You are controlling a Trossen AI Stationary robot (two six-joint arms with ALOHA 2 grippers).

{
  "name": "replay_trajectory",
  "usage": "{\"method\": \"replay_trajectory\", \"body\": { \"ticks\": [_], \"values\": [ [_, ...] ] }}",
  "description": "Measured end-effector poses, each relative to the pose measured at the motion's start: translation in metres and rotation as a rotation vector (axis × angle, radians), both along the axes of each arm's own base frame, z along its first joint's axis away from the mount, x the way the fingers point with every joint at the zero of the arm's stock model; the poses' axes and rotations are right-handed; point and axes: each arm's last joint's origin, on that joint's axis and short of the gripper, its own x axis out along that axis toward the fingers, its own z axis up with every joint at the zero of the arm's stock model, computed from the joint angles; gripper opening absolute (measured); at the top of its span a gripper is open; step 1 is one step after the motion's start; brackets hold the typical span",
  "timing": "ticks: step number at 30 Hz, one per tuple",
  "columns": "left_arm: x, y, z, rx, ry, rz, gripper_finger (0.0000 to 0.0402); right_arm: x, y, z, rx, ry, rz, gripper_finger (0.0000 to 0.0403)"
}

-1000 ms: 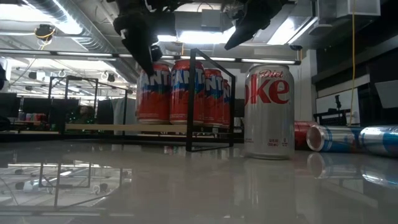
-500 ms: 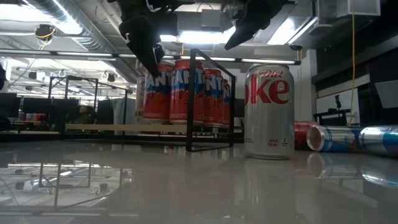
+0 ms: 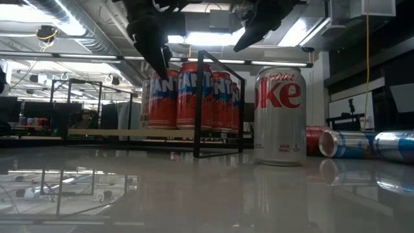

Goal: Pick and place cans onto a shelf
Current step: Put the red soda can on the shelf and align with the other red soda cans

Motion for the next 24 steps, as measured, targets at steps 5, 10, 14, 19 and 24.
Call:
{"method": "replay_trajectory", "body": {
  "ticks": [5, 10, 14, 19, 24],
  "values": [
    [0.002, 0.001, 0.001, 0.012, -0.02, 0.017, 0.0349, 0.0, 0.0, 0.0, 0.0, 0.0, 0.0, 0.0372],
    [0.001, 0.001, 0.001, 0.012, -0.02, 0.017, 0.0346, 0.0, 0.0, 0.0, 0.0, 0.0, 0.0, 0.0372],
    [0.001, 0.0, 0.002, 0.013, -0.022, 0.017, 0.0346, 0.0, 0.0, 0.0, 0.0, 0.0, 0.0, 0.0372],
    [-0.005, -0.001, 0.011, 0.017, -0.048, 0.019, 0.0346, 0.0, 0.0, 0.0, 0.0, 0.001, 0.0, 0.0372],
    [-0.018, -0.004, 0.029, 0.028, -0.108, 0.026, 0.0346, 0.0, 0.0, 0.0, 0.0, 0.0, 0.0, 0.0372]
  ]
}}
